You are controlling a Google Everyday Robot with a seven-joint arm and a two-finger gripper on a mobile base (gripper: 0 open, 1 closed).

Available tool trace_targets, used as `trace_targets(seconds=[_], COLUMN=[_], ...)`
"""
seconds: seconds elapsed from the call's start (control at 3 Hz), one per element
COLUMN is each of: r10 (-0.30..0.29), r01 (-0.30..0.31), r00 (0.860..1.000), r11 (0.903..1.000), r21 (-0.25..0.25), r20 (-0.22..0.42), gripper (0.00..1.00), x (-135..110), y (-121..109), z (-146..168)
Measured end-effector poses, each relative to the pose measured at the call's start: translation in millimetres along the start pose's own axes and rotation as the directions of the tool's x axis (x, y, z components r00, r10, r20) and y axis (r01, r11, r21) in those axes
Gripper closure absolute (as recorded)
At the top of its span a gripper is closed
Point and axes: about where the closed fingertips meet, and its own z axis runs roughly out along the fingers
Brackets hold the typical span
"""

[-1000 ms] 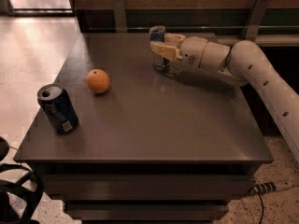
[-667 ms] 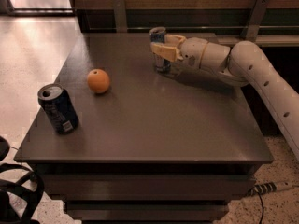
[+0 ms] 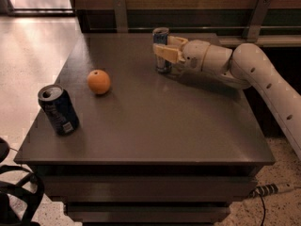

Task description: Place redbull can upright

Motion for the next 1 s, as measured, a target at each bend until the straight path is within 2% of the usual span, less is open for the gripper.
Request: trace_targets(seconds=[0.33, 0.67, 1.0], r10=[0.000, 0.000, 0.000], r01=[0.000, 0.000, 0.000], r00=[1.000, 1.000, 1.000], r11=[1.0000, 1.0000, 1.0000], r21=[0.000, 0.000, 0.000], r20=[0.000, 0.000, 0.000], gripper=[1.00, 0.84, 0.61], x=[-1.2, -1.4, -1.8], y=[0.0, 0.1, 0.2], z=[0.0, 0.1, 0.2])
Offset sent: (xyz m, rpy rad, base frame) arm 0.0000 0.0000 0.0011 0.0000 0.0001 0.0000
